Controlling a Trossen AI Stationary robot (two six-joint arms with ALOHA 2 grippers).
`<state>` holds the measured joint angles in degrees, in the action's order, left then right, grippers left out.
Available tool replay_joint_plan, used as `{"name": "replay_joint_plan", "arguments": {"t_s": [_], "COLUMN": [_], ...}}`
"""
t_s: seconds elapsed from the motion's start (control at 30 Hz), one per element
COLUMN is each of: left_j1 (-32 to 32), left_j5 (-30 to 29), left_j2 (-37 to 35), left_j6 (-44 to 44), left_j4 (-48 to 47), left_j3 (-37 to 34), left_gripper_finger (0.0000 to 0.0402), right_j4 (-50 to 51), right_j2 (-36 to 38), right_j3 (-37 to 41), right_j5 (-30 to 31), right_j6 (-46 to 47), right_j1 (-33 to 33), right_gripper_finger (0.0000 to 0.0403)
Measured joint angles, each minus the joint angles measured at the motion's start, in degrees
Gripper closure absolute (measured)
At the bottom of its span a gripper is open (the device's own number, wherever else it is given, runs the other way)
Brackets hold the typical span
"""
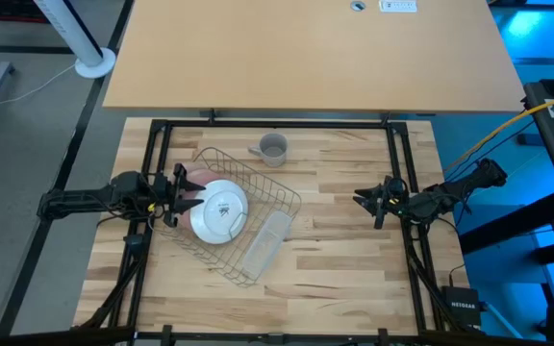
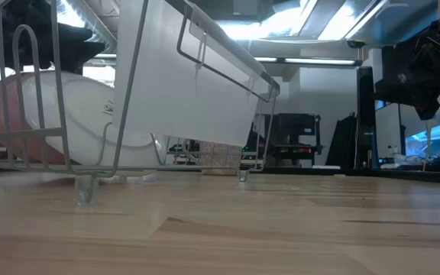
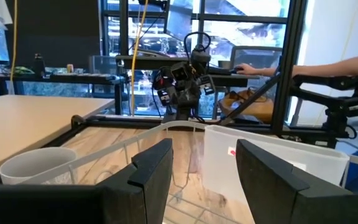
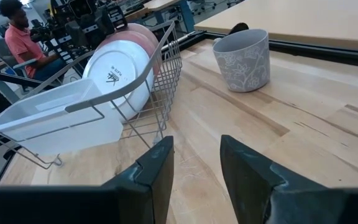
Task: Sort dishes
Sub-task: Return to Home Position
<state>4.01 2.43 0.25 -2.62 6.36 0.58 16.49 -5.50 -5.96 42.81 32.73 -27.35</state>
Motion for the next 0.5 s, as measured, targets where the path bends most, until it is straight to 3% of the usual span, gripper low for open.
{"name": "replay_joint_plan", "arguments": {"t_s": [0.17, 0.5], "left_j1": [0.00, 0.00], "left_j5": [0.11, -0.30], "left_j2": [0.00, 0.02], "left_j6": [1.15, 14.53], "left_j4": [-0.62, -1.24], "left_j3": [0.04, 0.02], "left_gripper_finger": [0.0233, 0.0233], "right_j4": [0.00, 0.00], "right_j2": [0.00, 0.00], "right_j3": [0.02, 0.02], "right_j5": [0.00, 0.00], "right_j6": [0.00, 0.00], "right_j1": [0.00, 0.00], "right_gripper_finger": [0.0267, 0.0267]}}
